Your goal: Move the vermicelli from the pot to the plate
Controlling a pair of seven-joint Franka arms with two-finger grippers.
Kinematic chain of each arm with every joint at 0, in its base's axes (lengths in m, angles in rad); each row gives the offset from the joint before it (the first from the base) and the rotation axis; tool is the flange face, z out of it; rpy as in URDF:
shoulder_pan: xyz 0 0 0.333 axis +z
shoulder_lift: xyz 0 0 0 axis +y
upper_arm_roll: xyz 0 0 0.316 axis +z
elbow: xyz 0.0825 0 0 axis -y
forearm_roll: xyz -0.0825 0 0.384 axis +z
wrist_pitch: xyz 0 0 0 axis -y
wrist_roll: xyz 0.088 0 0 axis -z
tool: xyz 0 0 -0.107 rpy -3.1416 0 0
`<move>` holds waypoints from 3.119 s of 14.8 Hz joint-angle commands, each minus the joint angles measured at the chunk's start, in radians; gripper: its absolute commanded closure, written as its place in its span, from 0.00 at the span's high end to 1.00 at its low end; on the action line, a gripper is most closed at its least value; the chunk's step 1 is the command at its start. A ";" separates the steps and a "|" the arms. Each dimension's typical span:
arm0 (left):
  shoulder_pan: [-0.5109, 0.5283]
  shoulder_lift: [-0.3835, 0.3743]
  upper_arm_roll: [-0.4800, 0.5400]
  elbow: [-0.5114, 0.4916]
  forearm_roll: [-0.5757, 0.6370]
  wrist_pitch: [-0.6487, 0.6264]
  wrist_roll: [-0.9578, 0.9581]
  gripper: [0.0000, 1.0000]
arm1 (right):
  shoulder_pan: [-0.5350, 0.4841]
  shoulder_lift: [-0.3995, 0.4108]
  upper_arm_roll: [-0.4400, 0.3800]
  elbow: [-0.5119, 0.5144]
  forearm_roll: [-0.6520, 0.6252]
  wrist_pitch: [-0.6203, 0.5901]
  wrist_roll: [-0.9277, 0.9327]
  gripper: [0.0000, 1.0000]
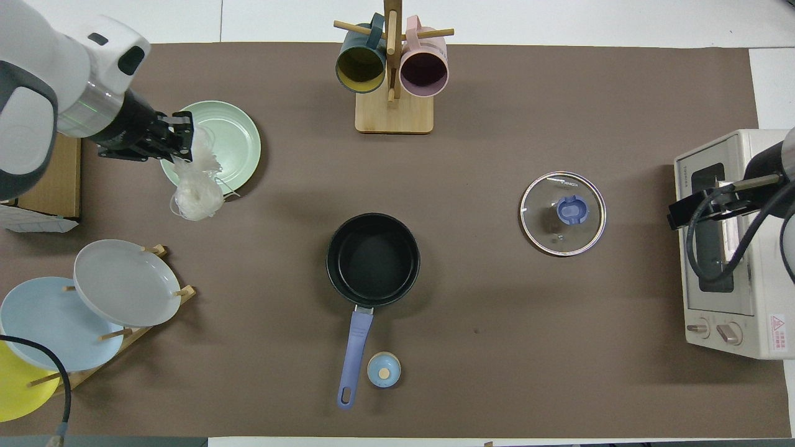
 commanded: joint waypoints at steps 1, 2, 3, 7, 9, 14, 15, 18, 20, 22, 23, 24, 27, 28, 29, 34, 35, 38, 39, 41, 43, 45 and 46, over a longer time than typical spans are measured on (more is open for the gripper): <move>0.000 0.065 -0.008 0.007 0.008 0.071 0.036 0.00 | -0.025 -0.015 0.007 -0.023 0.002 0.015 0.010 1.00; 0.000 0.078 -0.008 -0.009 0.013 0.100 0.052 0.00 | -0.025 -0.015 0.007 -0.022 0.003 0.015 0.010 1.00; -0.003 0.089 -0.008 -0.036 0.022 0.144 0.058 0.00 | -0.025 -0.014 0.007 -0.019 0.002 0.017 0.010 1.00; -0.008 0.101 -0.008 -0.119 0.047 0.273 0.064 0.00 | -0.051 -0.012 0.006 -0.016 0.005 0.021 0.006 1.00; -0.009 0.112 -0.008 -0.127 0.047 0.312 0.114 0.00 | -0.058 -0.012 0.006 -0.014 0.011 0.021 0.007 1.00; -0.015 0.095 -0.005 -0.093 0.047 0.239 0.121 1.00 | -0.058 -0.003 0.007 0.009 0.006 0.009 0.010 1.00; -0.011 0.078 -0.005 -0.054 0.047 0.183 0.121 1.00 | -0.058 -0.003 0.007 0.012 0.002 -0.003 0.010 1.00; 0.001 -0.051 0.003 -0.038 0.045 0.004 0.113 1.00 | -0.053 -0.003 0.010 0.012 0.008 0.000 0.013 1.00; -0.003 -0.153 0.013 -0.040 0.056 -0.108 0.107 1.00 | -0.047 -0.005 0.010 0.012 0.006 0.004 0.013 1.00; -0.006 -0.265 0.010 -0.061 0.079 -0.212 0.108 1.00 | -0.047 -0.008 0.013 0.012 0.006 0.006 0.013 1.00; -0.006 -0.307 0.010 -0.078 0.079 -0.246 0.108 1.00 | -0.047 -0.006 0.015 0.012 0.006 0.010 0.013 1.00; -0.005 -0.353 0.009 -0.105 0.079 -0.271 0.108 1.00 | -0.047 -0.006 0.015 0.012 0.009 0.012 0.013 1.00; -0.008 -0.454 0.009 -0.229 0.079 -0.273 0.105 1.00 | -0.047 -0.006 0.015 0.012 0.009 0.012 0.013 1.00; -0.009 -0.477 0.009 -0.274 0.080 -0.265 0.105 1.00 | -0.047 -0.006 0.016 0.012 0.009 0.012 0.013 1.00; -0.012 -0.496 0.009 -0.314 0.080 -0.257 0.107 1.00 | -0.047 -0.006 0.016 0.012 0.011 0.012 0.013 1.00; -0.011 -0.474 0.006 -0.247 0.080 -0.314 0.102 1.00 | -0.047 -0.006 0.018 0.012 0.011 0.017 0.012 1.00; -0.005 -0.461 0.003 -0.213 0.083 -0.344 0.104 1.00 | -0.047 -0.006 0.016 0.012 0.011 0.017 0.012 1.00; -0.005 -0.457 0.001 -0.204 0.087 -0.351 0.104 1.00 | -0.047 -0.008 0.018 0.012 0.011 0.017 0.012 1.00; -0.005 -0.460 0.001 -0.205 0.087 -0.349 0.105 1.00 | -0.047 -0.008 0.018 0.012 0.011 0.017 0.012 1.00; -0.005 -0.464 0.000 -0.207 0.087 -0.352 0.105 1.00 | -0.047 -0.008 0.018 0.012 0.012 0.017 0.012 1.00; -0.005 -0.471 0.000 -0.222 0.087 -0.349 0.107 1.00 | -0.047 -0.008 0.018 0.012 0.011 0.017 0.012 1.00; -0.003 -0.474 0.000 -0.230 0.085 -0.349 0.110 1.00 | -0.047 -0.008 0.018 0.012 0.011 0.017 0.012 1.00; -0.003 -0.474 0.000 -0.230 0.085 -0.349 0.110 1.00 | -0.047 -0.008 0.018 0.012 0.011 0.017 0.012 1.00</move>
